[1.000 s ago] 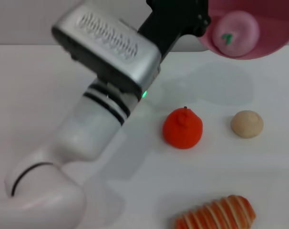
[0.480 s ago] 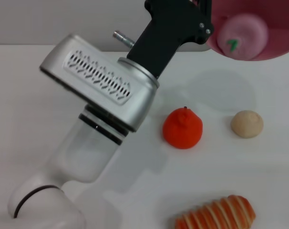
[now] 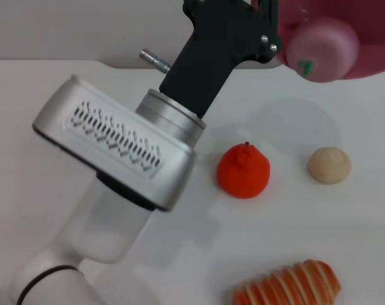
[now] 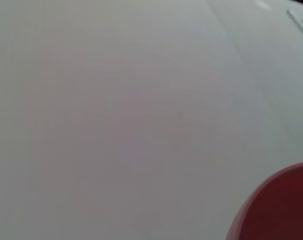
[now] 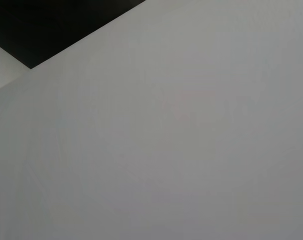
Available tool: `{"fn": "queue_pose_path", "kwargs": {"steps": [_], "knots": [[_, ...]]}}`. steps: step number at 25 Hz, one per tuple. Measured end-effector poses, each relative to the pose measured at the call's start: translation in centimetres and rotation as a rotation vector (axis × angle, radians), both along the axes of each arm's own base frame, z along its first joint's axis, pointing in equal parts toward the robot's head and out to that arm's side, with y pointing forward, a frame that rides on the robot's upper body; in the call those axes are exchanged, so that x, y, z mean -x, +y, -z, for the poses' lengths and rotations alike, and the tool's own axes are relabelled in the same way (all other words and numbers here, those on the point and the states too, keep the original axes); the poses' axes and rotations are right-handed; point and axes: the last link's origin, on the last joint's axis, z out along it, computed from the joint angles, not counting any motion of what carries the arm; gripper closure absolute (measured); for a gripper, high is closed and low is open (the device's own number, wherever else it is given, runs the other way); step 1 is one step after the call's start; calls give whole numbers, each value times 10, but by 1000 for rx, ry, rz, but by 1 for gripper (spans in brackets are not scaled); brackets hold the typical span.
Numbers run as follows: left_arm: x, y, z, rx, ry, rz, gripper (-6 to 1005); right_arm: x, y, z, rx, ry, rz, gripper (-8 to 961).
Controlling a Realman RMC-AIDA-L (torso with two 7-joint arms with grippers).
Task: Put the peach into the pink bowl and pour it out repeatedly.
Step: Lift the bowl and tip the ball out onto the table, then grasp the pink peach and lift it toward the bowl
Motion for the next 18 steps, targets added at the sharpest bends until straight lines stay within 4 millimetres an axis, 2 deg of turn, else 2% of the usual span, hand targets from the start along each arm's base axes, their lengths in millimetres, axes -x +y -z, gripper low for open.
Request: {"fn": "queue_pose_path", "kwargs": {"steps": [4, 12, 16, 18], "knots": [[-1, -8, 0, -41, 14, 27, 917, 0, 0, 1, 1, 2, 0, 463], [-2, -9, 0, -43, 13, 31, 915, 1, 2, 2, 5, 2, -5, 468], [-1, -5, 0, -30, 19, 16, 915, 1, 3, 3, 6, 5, -3, 471], [-1, 4, 0, -5, 28, -17, 914, 2, 4, 3, 8, 7, -3, 472]]}}
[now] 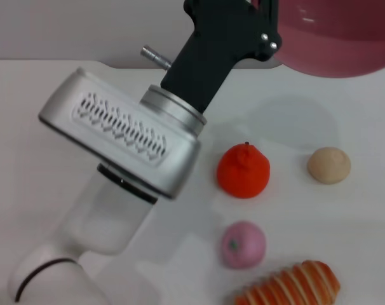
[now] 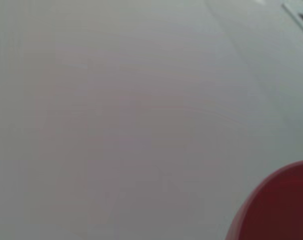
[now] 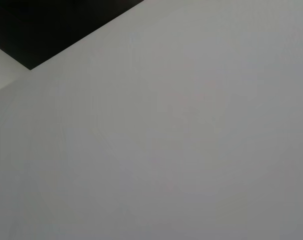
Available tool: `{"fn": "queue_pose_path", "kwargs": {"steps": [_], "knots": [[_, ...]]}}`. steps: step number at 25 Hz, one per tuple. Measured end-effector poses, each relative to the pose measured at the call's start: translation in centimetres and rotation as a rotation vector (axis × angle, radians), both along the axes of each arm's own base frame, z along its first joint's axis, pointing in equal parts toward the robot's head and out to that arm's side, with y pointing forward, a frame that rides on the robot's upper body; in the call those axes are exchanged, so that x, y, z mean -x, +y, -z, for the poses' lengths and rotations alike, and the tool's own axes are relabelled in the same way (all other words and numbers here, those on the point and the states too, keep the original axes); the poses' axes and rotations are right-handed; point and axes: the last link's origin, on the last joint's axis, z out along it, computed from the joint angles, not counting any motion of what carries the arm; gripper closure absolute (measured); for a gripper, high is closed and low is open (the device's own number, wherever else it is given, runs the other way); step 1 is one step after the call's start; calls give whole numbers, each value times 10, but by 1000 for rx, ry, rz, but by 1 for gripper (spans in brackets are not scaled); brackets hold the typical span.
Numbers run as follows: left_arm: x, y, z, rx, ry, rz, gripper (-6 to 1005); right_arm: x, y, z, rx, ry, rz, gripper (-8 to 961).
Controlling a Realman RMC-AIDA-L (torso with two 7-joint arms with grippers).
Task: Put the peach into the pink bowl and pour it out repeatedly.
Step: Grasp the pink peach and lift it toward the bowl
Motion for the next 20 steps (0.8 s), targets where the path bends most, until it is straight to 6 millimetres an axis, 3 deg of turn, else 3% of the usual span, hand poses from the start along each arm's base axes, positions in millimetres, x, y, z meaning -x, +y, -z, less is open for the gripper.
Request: {"fn": "queue_pose_path", "kwargs": {"steps": [4, 8, 9, 10, 12, 13, 15, 20], "knots": [[-1, 15, -2, 57, 0, -61, 913, 1, 3, 4, 24, -7, 0, 475], [-5, 61, -18, 183, 60, -241, 913, 8, 10, 10, 123, -42, -5, 477], [-5, 61, -18, 183, 60, -241, 913, 11, 12, 12, 152, -61, -8, 478], [-6, 83, -31, 265, 89, -327, 912, 15, 13, 14, 176, -85, -15, 479], [-2, 106, -48, 360, 93, -426, 912, 24, 15, 19, 221, -138, -35, 480], [-2, 106, -48, 360, 93, -426, 912, 29, 16, 23, 256, -164, -49, 481], [9, 133, -69, 502, 98, -563, 912, 40, 18, 30, 339, -218, -78, 482], [33, 154, -90, 640, 106, -714, 911, 79, 26, 57, 670, -472, -120, 485]]}}
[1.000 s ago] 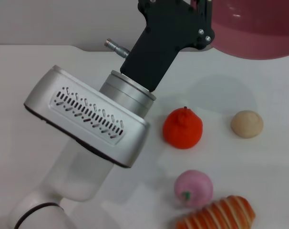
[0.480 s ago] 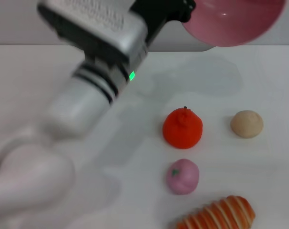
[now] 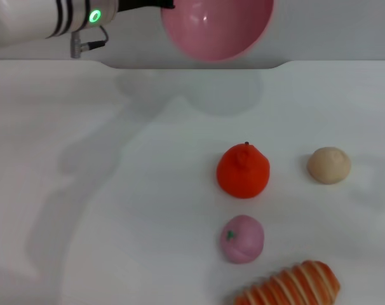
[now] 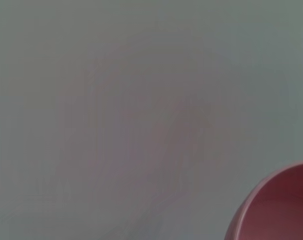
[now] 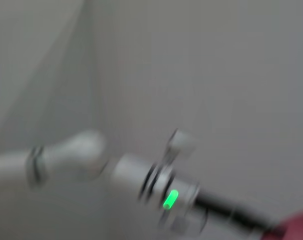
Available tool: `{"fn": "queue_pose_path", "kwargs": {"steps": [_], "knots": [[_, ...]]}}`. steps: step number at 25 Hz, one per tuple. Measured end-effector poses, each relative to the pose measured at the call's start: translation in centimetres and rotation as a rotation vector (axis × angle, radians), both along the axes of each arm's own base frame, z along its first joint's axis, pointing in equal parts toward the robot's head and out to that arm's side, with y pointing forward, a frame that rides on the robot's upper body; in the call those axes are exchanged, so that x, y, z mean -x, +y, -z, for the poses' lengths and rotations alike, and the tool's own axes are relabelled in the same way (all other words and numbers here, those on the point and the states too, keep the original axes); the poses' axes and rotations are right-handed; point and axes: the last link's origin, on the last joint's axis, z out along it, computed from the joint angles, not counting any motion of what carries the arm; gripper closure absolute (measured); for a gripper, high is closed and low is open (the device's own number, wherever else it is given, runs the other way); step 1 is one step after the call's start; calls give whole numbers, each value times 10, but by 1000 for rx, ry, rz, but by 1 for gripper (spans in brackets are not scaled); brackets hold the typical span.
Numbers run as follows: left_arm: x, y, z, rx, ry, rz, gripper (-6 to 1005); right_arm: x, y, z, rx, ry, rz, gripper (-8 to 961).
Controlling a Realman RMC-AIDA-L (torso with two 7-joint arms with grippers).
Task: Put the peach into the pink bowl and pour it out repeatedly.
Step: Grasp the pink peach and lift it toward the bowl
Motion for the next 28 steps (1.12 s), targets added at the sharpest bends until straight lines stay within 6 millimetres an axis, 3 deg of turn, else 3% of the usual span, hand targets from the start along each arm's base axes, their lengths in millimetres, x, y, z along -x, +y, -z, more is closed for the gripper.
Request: {"fn": "queue_pose_path", "kwargs": {"steps": [3, 4, 5, 8, 12, 19, 28], "knots": [[6, 0, -2, 7, 11, -9, 910, 18, 10, 22, 175, -181, 35, 487], [8, -2, -2, 7, 17, -6, 910, 29, 23, 43, 286, -296, 79, 488], [8, -2, -2, 7, 17, -6, 910, 29, 23, 43, 286, -296, 79, 488], [8, -3, 0, 17, 26, -2, 909, 41, 47, 77, 408, -430, 162, 490], [10, -5, 2, 31, 39, 2, 909, 47, 75, 121, 484, -558, 249, 493], [17, -8, 4, 49, 53, -9, 907, 46, 86, 179, 563, -731, 295, 497], [27, -10, 2, 48, 61, -24, 906, 35, 84, 194, 590, -841, 350, 503]]}}
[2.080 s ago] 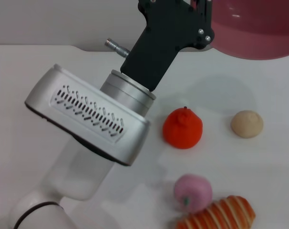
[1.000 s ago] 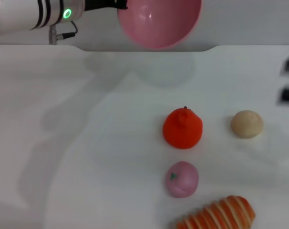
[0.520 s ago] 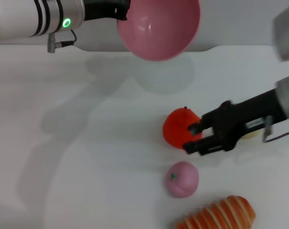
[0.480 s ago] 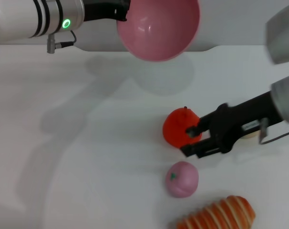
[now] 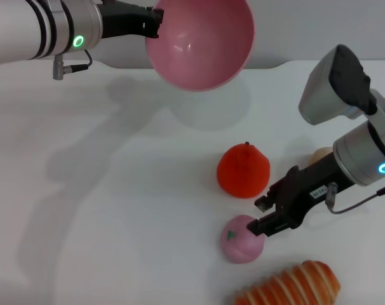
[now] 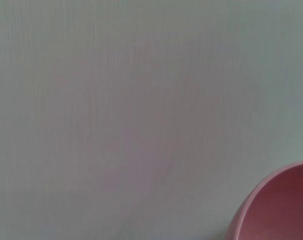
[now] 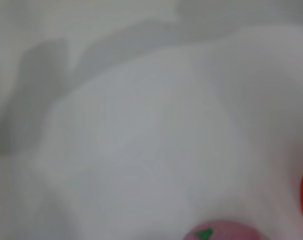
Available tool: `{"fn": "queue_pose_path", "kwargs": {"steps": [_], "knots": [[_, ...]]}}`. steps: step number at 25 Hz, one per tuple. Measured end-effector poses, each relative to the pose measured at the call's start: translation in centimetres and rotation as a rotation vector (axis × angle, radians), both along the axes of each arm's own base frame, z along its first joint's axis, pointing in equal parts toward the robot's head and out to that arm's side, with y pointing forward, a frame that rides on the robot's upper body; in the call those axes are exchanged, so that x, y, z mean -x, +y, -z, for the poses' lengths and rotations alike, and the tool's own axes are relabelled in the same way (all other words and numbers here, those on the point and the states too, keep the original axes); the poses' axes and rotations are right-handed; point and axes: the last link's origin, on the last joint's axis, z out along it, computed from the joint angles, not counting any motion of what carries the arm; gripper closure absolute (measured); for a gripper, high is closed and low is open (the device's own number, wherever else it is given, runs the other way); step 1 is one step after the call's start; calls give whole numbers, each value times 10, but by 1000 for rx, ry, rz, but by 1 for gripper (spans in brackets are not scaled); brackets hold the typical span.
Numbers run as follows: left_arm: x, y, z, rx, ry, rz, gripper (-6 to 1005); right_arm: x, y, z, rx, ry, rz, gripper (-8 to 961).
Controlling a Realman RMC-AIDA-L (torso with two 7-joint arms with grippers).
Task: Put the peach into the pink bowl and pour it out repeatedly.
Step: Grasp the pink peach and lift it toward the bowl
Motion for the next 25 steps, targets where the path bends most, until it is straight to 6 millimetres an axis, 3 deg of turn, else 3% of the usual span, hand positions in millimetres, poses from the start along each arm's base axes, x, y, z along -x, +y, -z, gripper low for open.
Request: {"fn": "queue_pose_path", "kwargs": {"steps": [16, 23, 25], "knots": [[1, -2, 2, 6, 10, 7, 903, -15, 2, 35, 13, -67, 14, 513], [2, -2, 2, 6, 10, 4, 902, -15, 1, 39, 4, -72, -6, 518], [2, -2, 2, 6, 10, 4, 901, -14, 1, 39, 2, -69, -10, 602]]}}
